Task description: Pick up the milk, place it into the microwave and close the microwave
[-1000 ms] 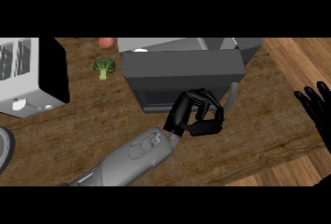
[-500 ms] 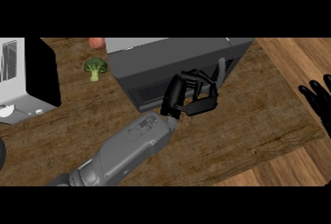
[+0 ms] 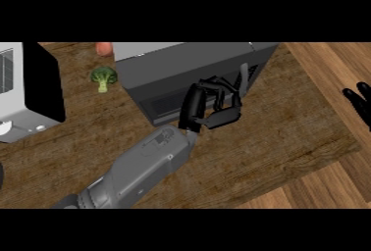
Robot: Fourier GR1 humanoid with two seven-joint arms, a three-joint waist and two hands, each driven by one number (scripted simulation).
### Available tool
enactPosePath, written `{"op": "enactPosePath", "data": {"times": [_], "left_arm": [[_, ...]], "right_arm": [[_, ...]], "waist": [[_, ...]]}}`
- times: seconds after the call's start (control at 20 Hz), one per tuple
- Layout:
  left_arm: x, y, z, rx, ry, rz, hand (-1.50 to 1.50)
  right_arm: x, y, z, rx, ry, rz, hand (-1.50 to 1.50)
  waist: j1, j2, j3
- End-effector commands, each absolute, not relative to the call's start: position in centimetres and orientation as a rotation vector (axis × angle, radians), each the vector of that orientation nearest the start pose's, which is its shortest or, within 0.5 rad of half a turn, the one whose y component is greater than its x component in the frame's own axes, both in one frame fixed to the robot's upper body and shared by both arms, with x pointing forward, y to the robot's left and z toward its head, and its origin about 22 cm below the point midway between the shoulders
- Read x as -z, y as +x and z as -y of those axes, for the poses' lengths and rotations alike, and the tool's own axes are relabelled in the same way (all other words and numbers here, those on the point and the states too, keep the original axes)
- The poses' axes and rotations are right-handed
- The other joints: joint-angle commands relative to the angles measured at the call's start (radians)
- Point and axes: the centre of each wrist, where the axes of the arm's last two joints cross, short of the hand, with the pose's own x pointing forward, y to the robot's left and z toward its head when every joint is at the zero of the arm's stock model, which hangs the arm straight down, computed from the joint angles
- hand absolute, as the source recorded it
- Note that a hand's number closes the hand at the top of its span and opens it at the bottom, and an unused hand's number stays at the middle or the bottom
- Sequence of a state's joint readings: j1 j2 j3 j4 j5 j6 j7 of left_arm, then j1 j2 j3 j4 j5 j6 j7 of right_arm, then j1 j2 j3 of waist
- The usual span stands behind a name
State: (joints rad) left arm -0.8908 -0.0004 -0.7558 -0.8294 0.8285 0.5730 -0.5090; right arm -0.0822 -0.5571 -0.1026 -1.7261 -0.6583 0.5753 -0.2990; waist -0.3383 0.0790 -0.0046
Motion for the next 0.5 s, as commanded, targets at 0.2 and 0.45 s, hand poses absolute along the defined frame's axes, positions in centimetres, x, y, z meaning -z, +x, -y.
{"op": "enactPosePath", "data": {"times": [0.2, 0.45], "left_arm": [[-5.1, 36.1, -1.2, 0.069, -0.263, 1.845, 1.5], [-4.8, 36.1, -1.3, 0.064, -0.258, 1.858, 1.5]], "right_arm": [[-13.5, 25.5, 34.8, -0.432, 0.624, 2.086, -1.5], [-14.1, 25.7, 34.6, -0.442, 0.64, 2.085, -1.5]], "waist": [[-0.023, 0.011, 0.0], [-0.029, 0.015, 0.001]]}}
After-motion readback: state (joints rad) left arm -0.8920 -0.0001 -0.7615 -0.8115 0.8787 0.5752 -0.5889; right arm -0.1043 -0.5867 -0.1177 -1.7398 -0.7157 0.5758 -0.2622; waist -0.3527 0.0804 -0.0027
